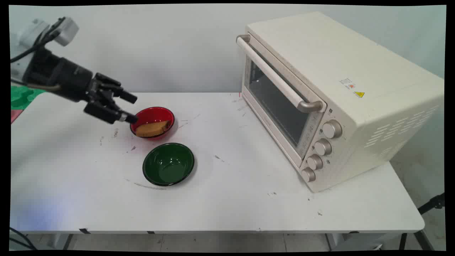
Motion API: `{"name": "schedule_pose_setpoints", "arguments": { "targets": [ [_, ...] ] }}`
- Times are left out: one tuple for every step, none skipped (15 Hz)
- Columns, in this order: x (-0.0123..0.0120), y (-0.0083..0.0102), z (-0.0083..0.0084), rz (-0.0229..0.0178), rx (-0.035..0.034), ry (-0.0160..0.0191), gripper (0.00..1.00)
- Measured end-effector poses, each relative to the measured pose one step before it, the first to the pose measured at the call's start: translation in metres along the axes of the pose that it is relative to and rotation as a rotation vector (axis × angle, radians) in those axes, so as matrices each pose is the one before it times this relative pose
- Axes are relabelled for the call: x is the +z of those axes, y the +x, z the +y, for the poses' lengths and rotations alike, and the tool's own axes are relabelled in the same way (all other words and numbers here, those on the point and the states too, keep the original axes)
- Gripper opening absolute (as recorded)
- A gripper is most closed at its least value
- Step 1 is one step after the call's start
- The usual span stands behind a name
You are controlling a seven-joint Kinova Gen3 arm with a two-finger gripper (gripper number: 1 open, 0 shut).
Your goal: Open the oven
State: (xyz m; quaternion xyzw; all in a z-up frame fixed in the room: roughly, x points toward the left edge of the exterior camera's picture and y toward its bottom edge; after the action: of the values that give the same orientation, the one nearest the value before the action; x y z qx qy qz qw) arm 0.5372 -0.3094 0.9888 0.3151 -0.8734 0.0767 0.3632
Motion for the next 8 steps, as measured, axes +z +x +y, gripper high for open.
{"name": "schedule_pose_setpoints", "arguments": {
  "targets": [
    [0.00319,0.00863,-0.00194,0.00418,-0.00433,0.00887,1.00],
    [0.00250,0.00896,-0.00158,0.00421,-0.00419,0.00698,1.00],
    [0.00303,0.01249,-0.00167,0.00541,-0.00475,0.00707,1.00],
    [0.00228,0.01187,-0.00125,0.00125,-0.00172,0.00750,1.00],
    [0.00270,0.01535,-0.00119,-0.00151,0.00075,0.00949,1.00],
    [0.00183,0.00984,-0.00009,-0.00328,0.00322,0.00549,1.00],
    [0.00243,0.01601,-0.00024,-0.00288,0.00618,0.00828,1.00],
    [0.00334,0.02053,0.00013,-0.00292,0.00896,0.00901,1.00]
  ]
}}
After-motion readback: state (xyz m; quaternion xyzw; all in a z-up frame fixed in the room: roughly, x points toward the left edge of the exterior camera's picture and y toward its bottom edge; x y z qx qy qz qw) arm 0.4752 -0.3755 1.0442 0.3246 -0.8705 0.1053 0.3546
